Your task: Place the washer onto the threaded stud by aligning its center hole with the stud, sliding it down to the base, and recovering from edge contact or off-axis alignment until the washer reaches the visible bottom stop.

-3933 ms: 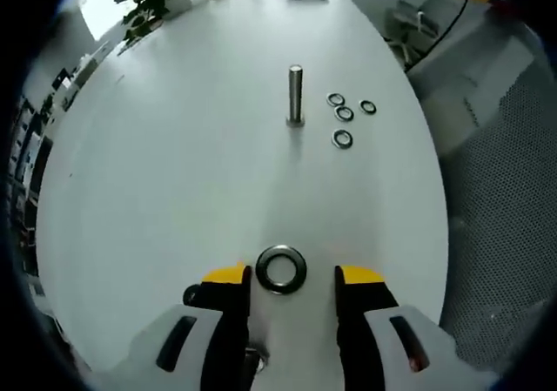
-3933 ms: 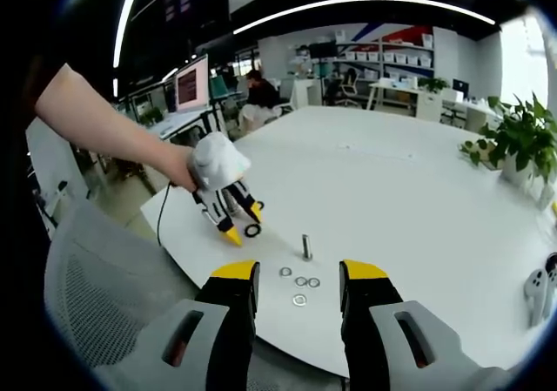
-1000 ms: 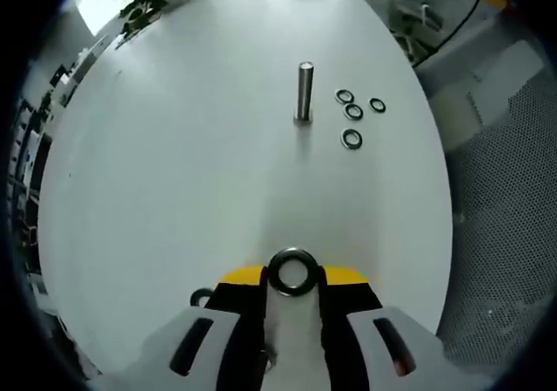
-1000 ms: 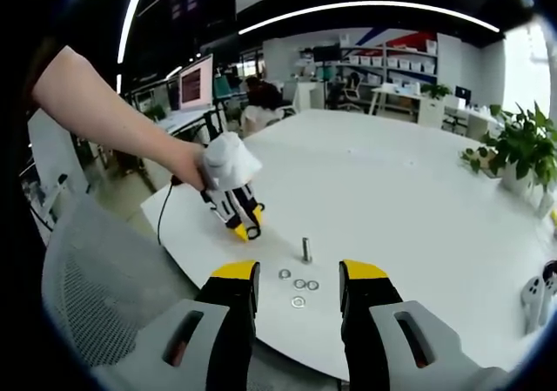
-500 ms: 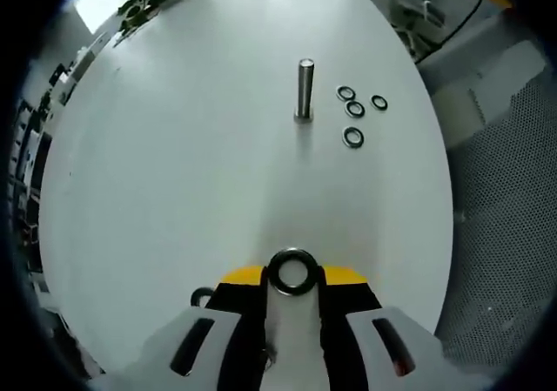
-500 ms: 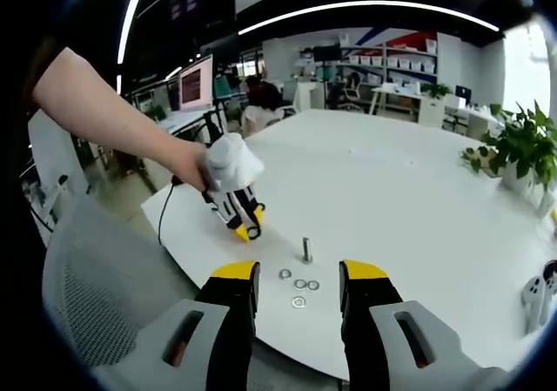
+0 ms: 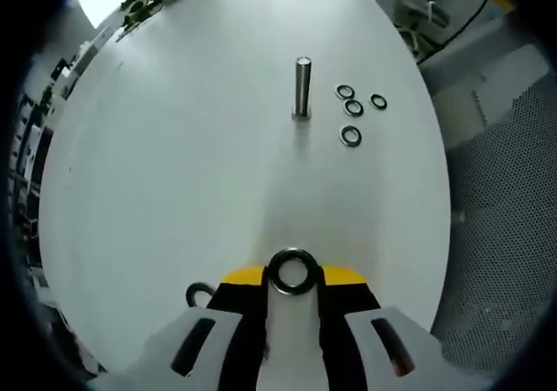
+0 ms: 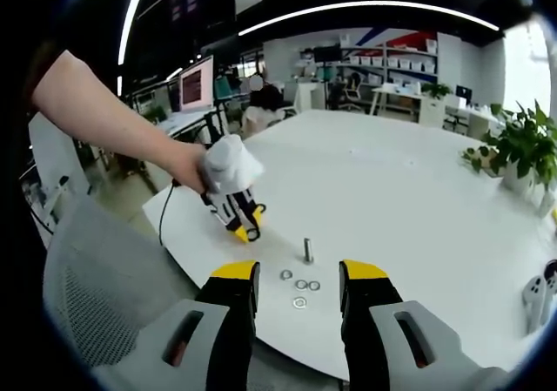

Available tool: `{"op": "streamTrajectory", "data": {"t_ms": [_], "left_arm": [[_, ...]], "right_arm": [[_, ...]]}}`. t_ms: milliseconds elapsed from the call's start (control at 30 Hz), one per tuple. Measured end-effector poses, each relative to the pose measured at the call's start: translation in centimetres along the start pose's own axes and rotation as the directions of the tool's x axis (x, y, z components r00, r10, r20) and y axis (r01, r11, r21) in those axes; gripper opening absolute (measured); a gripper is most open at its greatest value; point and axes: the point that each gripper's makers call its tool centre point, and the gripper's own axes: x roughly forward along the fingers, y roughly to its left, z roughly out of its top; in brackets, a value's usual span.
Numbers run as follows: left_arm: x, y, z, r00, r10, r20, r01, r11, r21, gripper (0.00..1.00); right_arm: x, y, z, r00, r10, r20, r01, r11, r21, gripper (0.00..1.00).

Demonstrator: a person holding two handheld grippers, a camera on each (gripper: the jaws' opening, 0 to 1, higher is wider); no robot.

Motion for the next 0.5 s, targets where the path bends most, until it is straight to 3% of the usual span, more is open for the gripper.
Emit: {"op": "streamTrajectory", "data": {"t_ms": [500], "left_arm": [[-0.98, -0.35, 0.33, 0.999, 0.018, 0.031, -0.019, 1.000, 0.017, 0.19]], "right_arm": [[0.04, 0.08, -0.08, 1.000, 0.004, -0.002, -0.004, 1.000, 0.004, 0.39]]}}
